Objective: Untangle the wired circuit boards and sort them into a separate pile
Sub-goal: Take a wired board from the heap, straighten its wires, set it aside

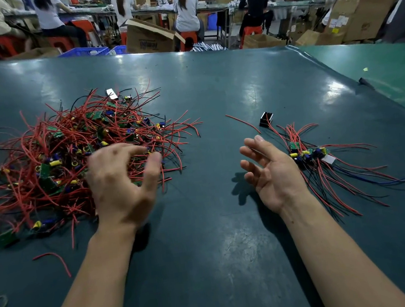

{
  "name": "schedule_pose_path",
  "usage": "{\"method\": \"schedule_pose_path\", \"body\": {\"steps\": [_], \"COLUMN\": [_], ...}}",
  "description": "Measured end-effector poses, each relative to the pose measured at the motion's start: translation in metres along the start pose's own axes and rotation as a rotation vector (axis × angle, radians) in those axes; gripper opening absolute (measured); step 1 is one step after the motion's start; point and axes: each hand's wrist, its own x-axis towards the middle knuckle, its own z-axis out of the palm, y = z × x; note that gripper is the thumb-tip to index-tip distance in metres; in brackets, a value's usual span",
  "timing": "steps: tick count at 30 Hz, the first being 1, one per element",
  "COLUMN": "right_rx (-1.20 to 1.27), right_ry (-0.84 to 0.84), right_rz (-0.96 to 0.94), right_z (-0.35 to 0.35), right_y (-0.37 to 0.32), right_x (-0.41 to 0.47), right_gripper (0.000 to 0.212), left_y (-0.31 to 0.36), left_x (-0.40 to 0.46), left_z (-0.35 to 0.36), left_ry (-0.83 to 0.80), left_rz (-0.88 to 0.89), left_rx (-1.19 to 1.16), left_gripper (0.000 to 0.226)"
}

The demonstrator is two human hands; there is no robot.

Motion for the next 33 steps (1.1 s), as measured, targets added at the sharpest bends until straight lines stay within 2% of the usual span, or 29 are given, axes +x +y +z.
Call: {"method": "schedule_pose_path", "body": {"steps": [2,3,5,6,8,11,13,15,21,27,30,33], "right_rx": [0.001,0.003,0.017,0.026,0.036,0.042,0.048,0.056,0.07,0.062,0.001,-0.092], "right_ry": [-0.005,-0.005,-0.006,-0.008,-0.011,-0.012,-0.013,-0.015,-0.015,-0.011,-0.059,-0.232], "right_rz": [0.001,0.001,0.0,0.0,0.0,-0.003,0.001,0.006,0.007,0.004,-0.003,0.006], "right_z": [0.0,-0.001,-0.001,-0.001,-0.001,-0.002,-0.002,-0.001,-0.002,-0.003,-0.002,0.004], "right_y": [-0.001,-0.001,-0.001,-0.001,-0.001,-0.001,-0.002,-0.002,-0.002,0.0,0.0,0.004], "right_x": [0.0,0.0,0.0,0.0,0.0,0.0,-0.001,-0.002,-0.002,0.0,0.0,-0.003], "right_gripper": [0.017,0.017,0.017,0.017,0.017,0.017,0.017,0.017,0.016,0.017,0.015,0.016], "left_y": [-0.005,-0.009,-0.017,-0.019,-0.024,-0.03,-0.033,-0.036,-0.031,-0.011,-0.001,0.011], "left_x": [0.003,0.004,0.006,0.005,0.005,0.007,0.012,0.016,0.012,0.009,0.006,0.002], "left_z": [-0.002,-0.003,-0.001,0.001,0.003,0.005,0.005,0.007,0.011,0.006,0.006,0.013], "left_ry": [0.224,0.26,0.149,0.084,0.05,0.13,0.18,0.155,0.108,0.283,0.326,0.27], "left_rz": [-0.154,-0.263,-0.457,-0.489,-0.437,-0.395,-0.453,-0.487,-0.362,-0.286,-0.145,0.154], "left_rx": [0.13,0.221,0.352,0.384,0.416,0.372,0.342,0.373,0.393,0.356,0.346,0.193], "left_gripper": [0.041,0.036,0.041,0.045,0.041,0.034,0.042,0.047,0.028,0.022,0.022,0.019]}}
